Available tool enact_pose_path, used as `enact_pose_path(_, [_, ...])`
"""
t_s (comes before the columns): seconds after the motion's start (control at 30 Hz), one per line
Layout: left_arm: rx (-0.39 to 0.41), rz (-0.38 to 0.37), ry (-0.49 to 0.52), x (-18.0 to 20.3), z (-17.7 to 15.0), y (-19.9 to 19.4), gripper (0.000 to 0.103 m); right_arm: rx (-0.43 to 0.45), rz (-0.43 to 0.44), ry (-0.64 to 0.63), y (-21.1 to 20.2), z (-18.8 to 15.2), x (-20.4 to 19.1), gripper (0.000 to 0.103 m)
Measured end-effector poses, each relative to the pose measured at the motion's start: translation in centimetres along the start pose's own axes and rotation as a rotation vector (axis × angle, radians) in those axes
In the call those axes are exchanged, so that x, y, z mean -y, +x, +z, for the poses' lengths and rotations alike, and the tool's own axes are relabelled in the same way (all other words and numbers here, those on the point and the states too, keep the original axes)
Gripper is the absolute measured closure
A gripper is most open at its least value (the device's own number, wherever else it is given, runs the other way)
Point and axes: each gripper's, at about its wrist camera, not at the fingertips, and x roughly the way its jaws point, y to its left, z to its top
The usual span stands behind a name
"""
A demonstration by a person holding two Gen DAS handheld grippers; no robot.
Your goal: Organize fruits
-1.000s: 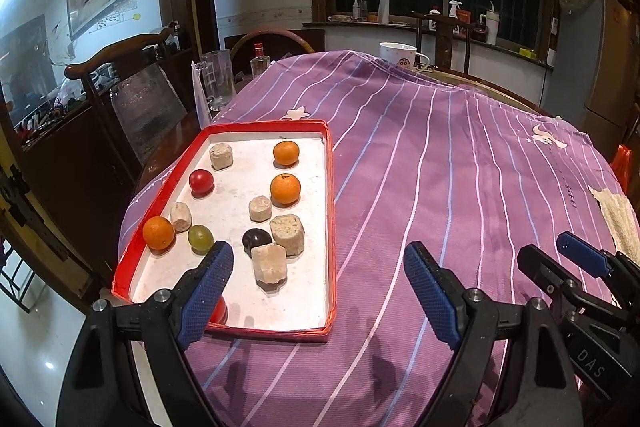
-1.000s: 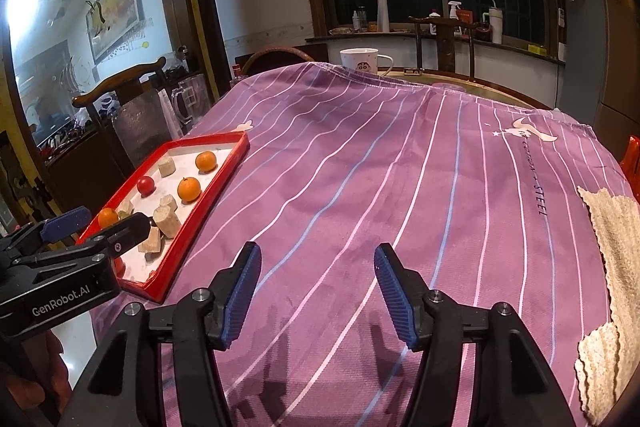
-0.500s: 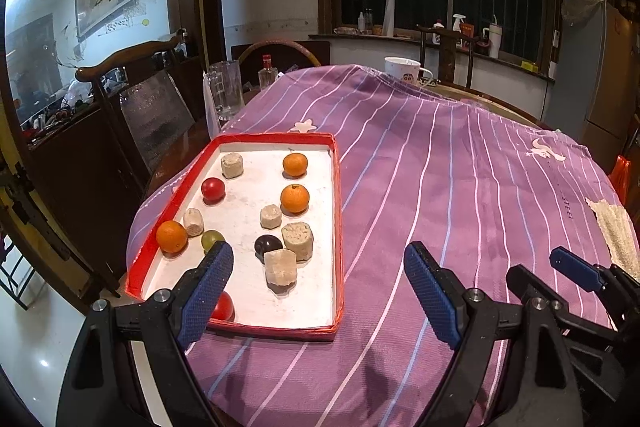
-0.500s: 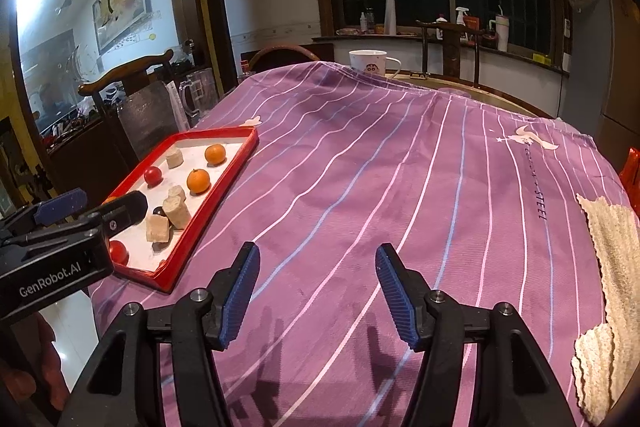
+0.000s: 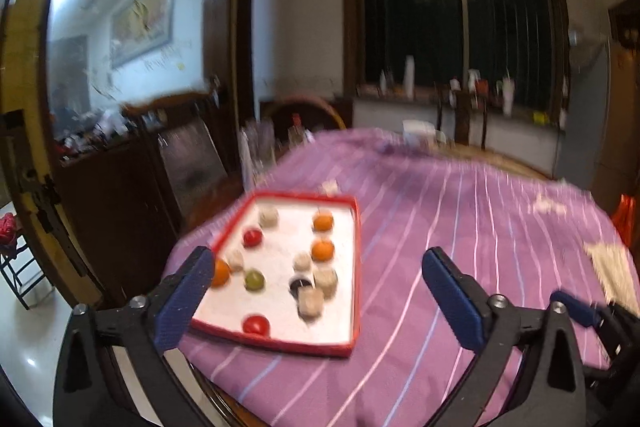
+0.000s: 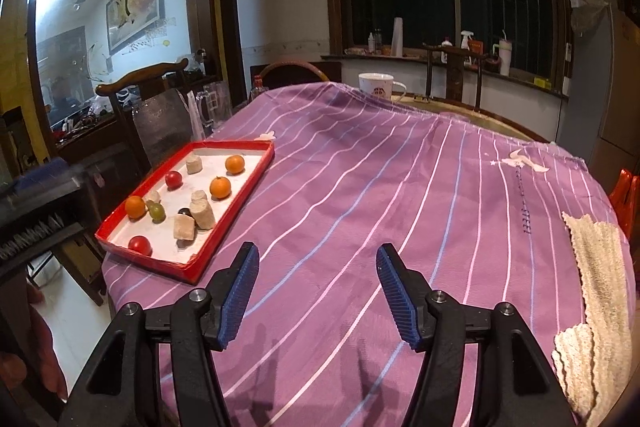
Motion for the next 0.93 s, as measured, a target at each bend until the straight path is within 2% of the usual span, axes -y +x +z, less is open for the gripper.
enact_pose_path(0.1, [0.078,-0.028,-0.041,-0.8,0.6,-2.2,0.000,0.019,-0.002,-0.014,-1.2,-0.1,-0.4,0.036])
enact_pose_path(0.2, [0.087,-0.036,-0.076,-1.5,0.4,-3.1,0.000,0.035,-0.001,-0.034,-2.1,-0.2,-1.0,0.036])
enact_pose_path(0.37, [0.088,-0.109,-0.095,-2.3,0.2,-3.0,0.000,0.037,0.035,-0.044,-2.6,-0.4,-2.1,0.033])
enact_pose_path(0.43, [0.097,-0.102,-0.091,-2.6,-0.1,-2.9,0.000,0.025,0.052,-0.050,-2.3,-0.4,-2.6,0.033])
enact_pose_path(0.6, [0.032,-0.044,-0.082,-3.8,-0.6,-0.5,0.000,-0.003,0.083,-0.090,-0.6,-0.2,-4.4,0.033])
enact_pose_path(0.87, [-0.132,-0.055,-0.124,-5.2,-2.2,4.6,0.000,-0.051,0.120,-0.152,2.8,0.0,-6.3,0.033])
enact_pose_path(0.93, [-0.159,-0.036,-0.123,-5.2,-2.4,5.6,0.000,-0.073,0.140,-0.141,3.9,0.1,-6.2,0.033])
